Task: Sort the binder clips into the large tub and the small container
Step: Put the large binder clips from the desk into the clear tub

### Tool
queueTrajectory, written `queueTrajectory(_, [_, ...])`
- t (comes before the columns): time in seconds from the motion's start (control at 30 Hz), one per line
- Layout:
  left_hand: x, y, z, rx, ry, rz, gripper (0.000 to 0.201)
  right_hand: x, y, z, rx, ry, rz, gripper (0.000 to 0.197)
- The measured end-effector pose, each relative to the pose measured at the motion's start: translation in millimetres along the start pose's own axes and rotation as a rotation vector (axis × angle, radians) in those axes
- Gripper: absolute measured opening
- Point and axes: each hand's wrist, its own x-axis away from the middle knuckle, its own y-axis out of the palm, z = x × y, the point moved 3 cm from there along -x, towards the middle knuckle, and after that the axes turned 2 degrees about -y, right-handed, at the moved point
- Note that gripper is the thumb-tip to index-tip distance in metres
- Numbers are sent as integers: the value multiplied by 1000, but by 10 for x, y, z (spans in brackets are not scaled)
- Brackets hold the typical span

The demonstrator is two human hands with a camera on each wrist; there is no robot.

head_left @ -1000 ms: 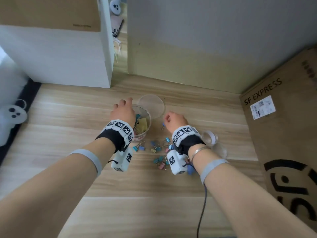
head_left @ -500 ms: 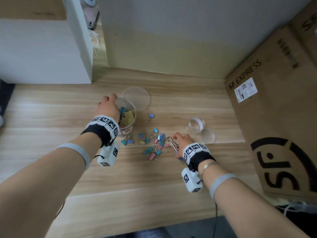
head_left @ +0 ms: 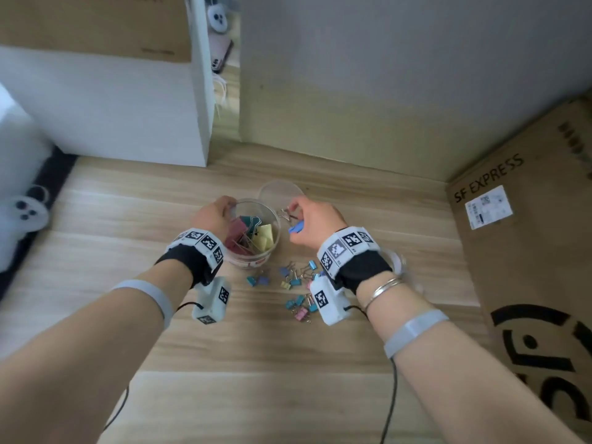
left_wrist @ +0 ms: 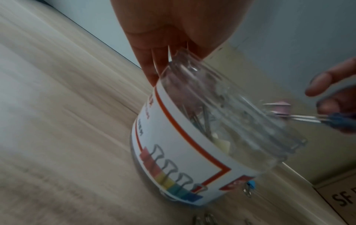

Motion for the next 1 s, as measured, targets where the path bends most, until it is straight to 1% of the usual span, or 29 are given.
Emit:
queueTrajectory(0.07, [-11, -5, -17, 31, -1, 0, 32, -84, -66, -75, 50, -25, 51, 28])
queueTrajectory(0.17, [-16, -3, -24, 49, 29, -1, 33, -149, -170, -139, -32, -80, 112, 17])
queueTrajectory(0.2, [-18, -4, -21, 47, 36, 1, 33, -162, -186, -167, -60, -100, 111, 15])
queueTrajectory(0.27, [-17, 6, 6, 23, 56, 3, 34, -175, -175, -199, -88, -133, 64, 13])
queueTrajectory(0.33, [-12, 17, 59, -28, 107, -8, 37, -163, -100, -194, -87, -149, -14, 11])
queueTrajectory(0.4, [-32, 48, 106, -77, 173, -42, 40, -124, 16, -136, -111, -130, -65, 12])
queueTrajectory(0.47, [-76, 85, 129, -125, 220, -60, 41, -96, 106, -68, -151, -100, -48, 12])
queueTrajectory(0.53, [-120, 104, 156, -146, 237, -62, 39, -83, 140, -45, -186, -101, -7, 11])
queueTrajectory(0.63, [-175, 63, 177, -52, 155, -39, 33, -90, 159, -130, -201, -146, 17, 15])
queueTrajectory(0.7, [-198, 34, 175, 21, 101, -41, 32, -132, 191, -215, -181, -173, 30, 20])
queueTrajectory(0.83, [-201, 8, 157, 63, 83, -62, 32, -240, 341, -340, -191, -208, 32, 28])
queueTrajectory(0.93, [-209, 8, 143, 60, 82, -78, 33, -269, 389, -338, -212, -245, 47, 25])
queueTrajectory(1.0, [-208, 5, 119, 28, 61, -92, 34, -365, 335, -211, -239, -211, 144, 17])
